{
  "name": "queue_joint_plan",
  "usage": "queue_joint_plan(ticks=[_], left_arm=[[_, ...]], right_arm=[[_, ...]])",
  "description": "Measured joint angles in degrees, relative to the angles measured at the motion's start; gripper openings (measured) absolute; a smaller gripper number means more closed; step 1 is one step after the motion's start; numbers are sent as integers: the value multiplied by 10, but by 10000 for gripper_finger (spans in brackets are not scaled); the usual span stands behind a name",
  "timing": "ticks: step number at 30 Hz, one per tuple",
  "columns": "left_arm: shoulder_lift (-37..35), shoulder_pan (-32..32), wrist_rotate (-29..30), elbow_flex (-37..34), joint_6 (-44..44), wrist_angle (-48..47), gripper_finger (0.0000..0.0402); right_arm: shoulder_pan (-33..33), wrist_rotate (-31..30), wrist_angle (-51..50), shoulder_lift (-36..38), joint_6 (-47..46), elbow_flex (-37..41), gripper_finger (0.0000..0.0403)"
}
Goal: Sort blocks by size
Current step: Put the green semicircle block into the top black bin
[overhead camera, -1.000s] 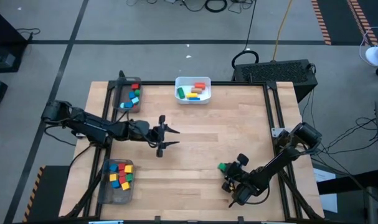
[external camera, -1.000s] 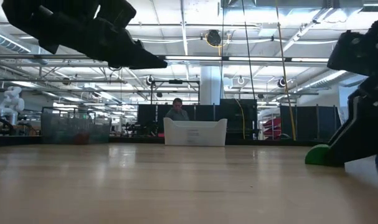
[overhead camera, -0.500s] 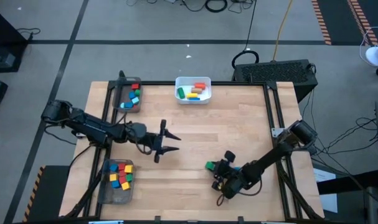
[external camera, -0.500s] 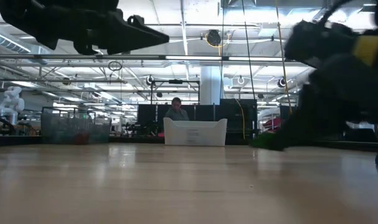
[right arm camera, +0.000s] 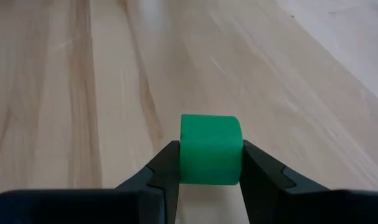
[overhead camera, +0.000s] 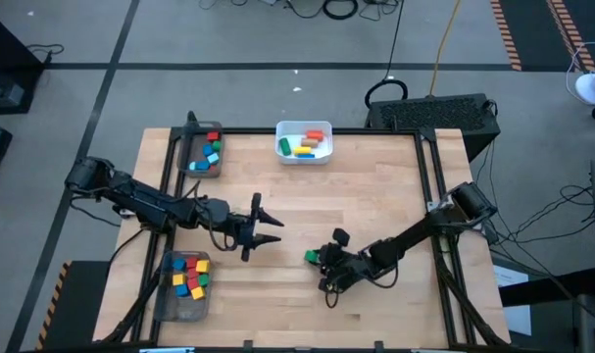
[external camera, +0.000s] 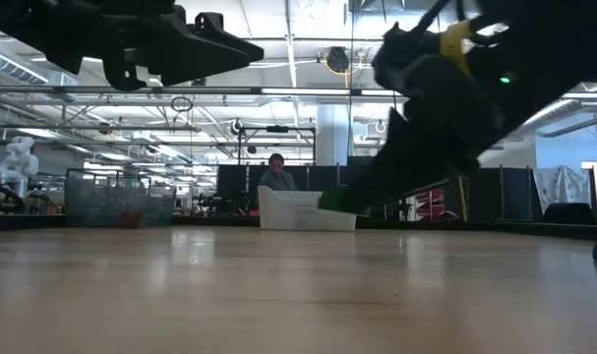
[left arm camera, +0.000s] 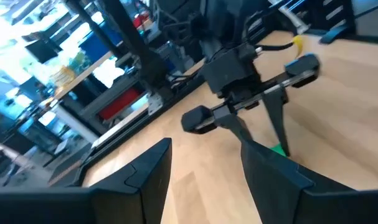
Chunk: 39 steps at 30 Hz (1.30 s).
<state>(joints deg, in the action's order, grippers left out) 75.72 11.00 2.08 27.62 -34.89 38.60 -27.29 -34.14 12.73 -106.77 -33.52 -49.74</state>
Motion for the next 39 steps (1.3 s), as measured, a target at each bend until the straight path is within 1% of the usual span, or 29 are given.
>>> queue_joint_plan(ticks=[4,12,18,21,25,27,33,36,39], left_arm=[[0,0,25,7,0,0,196],[0,0,32,15,-2,-10,196],[0,1,35,15,-69,-69,196],[0,2,35,15,-91,-80,196],[0,6,30,15,-121,-82,196],[0,10,28,15,-138,-88,196],[0,15,27,15,-155,-112,196],[3,15,27,15,-161,-111,196],[15,15,27,15,-186,-101,196]], right_arm=[[29,31,11,0,16,0,114],[86,111,39,15,58,-1,114],[125,144,51,41,101,-1,114],[144,176,90,49,124,-1,114],[169,255,151,49,137,-1,114],[180,283,176,49,138,-1,114],[193,321,209,49,139,-1,114],[197,345,234,49,139,-1,114],[199,362,252,49,138,-1,114]])
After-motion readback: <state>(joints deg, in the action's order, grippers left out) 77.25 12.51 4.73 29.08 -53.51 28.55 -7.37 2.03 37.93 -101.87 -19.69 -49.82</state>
